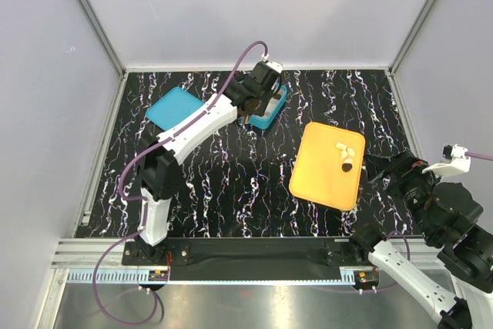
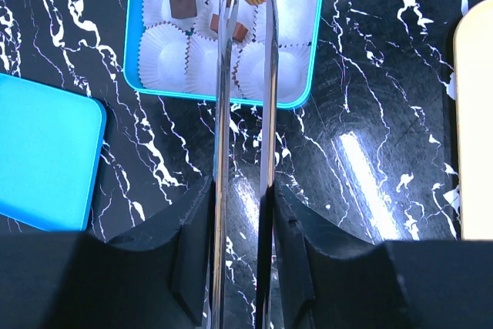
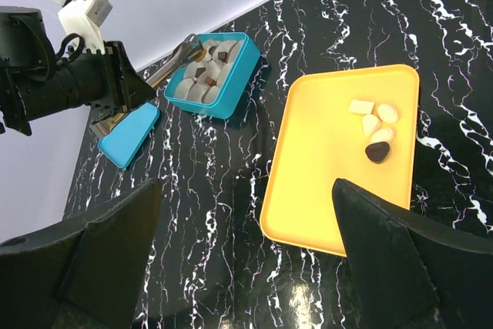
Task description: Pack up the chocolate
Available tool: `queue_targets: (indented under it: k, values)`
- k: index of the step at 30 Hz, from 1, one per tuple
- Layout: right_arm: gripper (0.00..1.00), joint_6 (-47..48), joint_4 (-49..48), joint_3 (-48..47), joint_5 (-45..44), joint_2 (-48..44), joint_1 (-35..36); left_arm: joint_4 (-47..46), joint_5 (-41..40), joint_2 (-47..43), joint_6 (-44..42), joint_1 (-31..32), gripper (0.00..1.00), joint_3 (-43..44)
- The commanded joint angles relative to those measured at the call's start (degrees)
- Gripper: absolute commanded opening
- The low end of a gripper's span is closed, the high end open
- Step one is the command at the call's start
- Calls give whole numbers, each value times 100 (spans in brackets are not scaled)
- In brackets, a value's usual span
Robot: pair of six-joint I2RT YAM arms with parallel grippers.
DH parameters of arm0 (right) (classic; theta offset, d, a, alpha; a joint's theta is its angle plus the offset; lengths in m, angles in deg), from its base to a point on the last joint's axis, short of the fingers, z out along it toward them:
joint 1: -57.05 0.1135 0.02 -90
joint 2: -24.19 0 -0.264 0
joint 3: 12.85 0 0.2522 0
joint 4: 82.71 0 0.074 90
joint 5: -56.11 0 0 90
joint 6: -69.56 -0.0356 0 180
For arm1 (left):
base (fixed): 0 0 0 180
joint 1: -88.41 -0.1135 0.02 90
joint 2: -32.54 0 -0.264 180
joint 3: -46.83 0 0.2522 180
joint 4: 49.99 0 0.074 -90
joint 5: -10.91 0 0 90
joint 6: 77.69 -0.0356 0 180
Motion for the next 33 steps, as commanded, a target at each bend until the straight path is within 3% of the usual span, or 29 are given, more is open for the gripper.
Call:
queue_targets:
  k: [1,33]
  values:
    - [100,97,-291,9,-166,169,24,-420,-65,123,-105,-62,37,43]
    - [100,361,-441,54,-333,292,33,-535,199,440,-17,-97,44,8]
